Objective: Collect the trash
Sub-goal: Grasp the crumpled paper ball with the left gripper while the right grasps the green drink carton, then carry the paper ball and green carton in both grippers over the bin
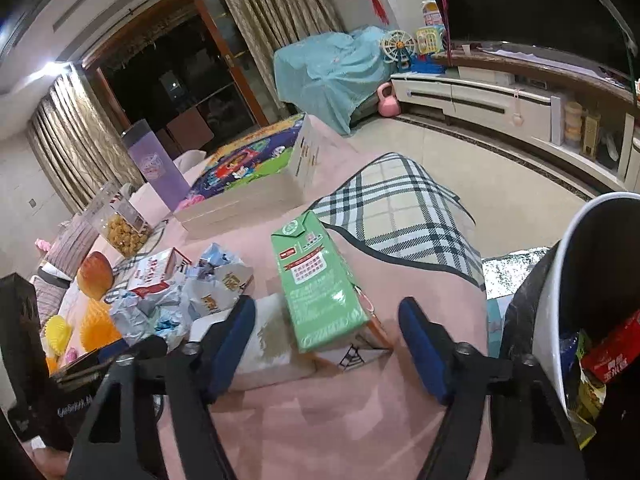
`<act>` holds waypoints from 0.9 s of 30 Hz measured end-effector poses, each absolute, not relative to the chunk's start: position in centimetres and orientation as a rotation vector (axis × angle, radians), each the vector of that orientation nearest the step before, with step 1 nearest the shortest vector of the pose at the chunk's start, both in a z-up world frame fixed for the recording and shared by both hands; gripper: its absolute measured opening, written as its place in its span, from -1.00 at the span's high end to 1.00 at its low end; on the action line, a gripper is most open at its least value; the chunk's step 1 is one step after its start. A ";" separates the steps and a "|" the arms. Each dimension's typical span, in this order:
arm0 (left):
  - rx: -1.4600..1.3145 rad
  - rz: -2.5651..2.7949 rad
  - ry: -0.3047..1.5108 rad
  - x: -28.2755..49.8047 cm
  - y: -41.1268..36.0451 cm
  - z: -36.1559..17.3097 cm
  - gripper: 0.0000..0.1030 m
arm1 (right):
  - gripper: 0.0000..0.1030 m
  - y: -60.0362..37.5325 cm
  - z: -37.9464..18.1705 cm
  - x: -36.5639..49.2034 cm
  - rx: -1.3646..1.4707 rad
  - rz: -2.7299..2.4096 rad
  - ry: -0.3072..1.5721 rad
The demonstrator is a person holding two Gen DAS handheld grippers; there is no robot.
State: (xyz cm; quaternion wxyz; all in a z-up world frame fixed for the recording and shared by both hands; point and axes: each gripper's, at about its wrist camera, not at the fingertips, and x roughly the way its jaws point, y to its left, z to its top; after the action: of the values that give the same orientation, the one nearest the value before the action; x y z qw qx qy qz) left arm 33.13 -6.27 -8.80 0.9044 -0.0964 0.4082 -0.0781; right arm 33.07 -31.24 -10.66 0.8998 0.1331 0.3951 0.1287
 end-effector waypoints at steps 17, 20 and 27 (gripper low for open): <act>-0.231 -0.199 0.774 28.6 -5.0 -6.8 0.34 | 0.36 -33.5 -7.8 28.5 0.325 0.230 0.705; -0.229 -0.222 0.771 27.1 -5.3 -6.4 0.34 | 0.36 -34.2 -7.0 26.8 0.344 0.233 0.686; -0.213 -0.320 0.762 23.9 -7.9 -5.4 0.34 | 0.36 -35.3 -6.1 23.0 0.370 0.230 0.676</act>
State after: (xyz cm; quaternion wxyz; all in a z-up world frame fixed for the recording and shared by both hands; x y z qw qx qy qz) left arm 23.92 -7.90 -5.40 0.9104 -0.1032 0.3695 -0.1551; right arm 22.98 -35.35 -6.14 0.9203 0.1798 0.3288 0.1121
